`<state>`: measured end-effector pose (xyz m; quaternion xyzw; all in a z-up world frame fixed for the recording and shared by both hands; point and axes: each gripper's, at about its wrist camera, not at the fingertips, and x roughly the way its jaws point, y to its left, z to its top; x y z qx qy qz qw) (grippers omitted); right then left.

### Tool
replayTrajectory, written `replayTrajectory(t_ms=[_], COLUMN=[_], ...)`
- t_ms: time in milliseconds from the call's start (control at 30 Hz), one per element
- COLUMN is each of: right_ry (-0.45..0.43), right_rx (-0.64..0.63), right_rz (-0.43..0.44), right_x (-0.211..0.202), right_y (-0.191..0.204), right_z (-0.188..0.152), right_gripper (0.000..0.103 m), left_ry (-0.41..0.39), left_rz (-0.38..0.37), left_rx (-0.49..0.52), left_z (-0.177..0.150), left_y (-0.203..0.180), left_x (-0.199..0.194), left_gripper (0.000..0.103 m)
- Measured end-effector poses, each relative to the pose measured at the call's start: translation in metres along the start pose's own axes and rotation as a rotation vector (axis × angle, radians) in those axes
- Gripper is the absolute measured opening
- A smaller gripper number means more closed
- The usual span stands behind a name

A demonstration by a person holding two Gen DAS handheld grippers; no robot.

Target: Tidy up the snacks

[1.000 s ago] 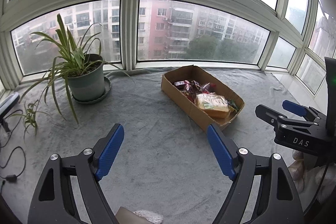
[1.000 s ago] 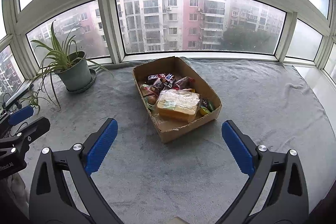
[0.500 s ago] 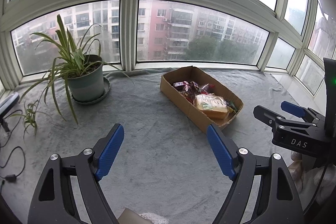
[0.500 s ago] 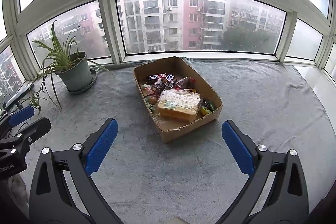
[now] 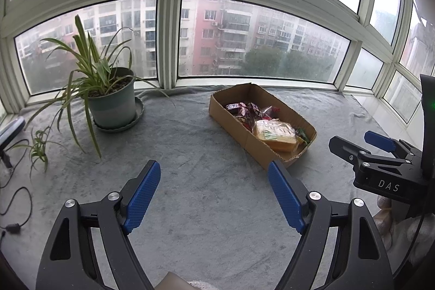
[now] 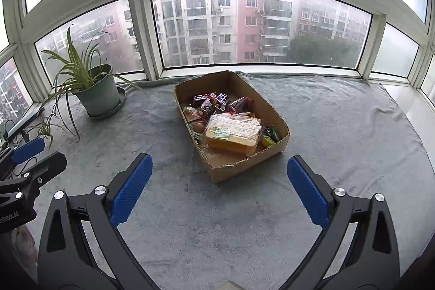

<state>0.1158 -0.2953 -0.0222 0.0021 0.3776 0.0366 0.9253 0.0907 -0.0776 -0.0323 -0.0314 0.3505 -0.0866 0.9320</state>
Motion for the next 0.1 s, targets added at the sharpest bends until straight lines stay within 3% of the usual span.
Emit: replayTrajectory(t_ms=[100], right_ry=[0.008], right_rx=[-0.004], right_rz=[-0.004], right_x=[0.0044], right_y=[-0.0001], right_z=[-0.0026], right_gripper=[0.101], left_ry=[-0.001], left_rz=[0.004], left_rx=[0.000], left_z=[-0.0008], left_y=[0.0015], left_x=[0.0000], left_gripper=[0.081])
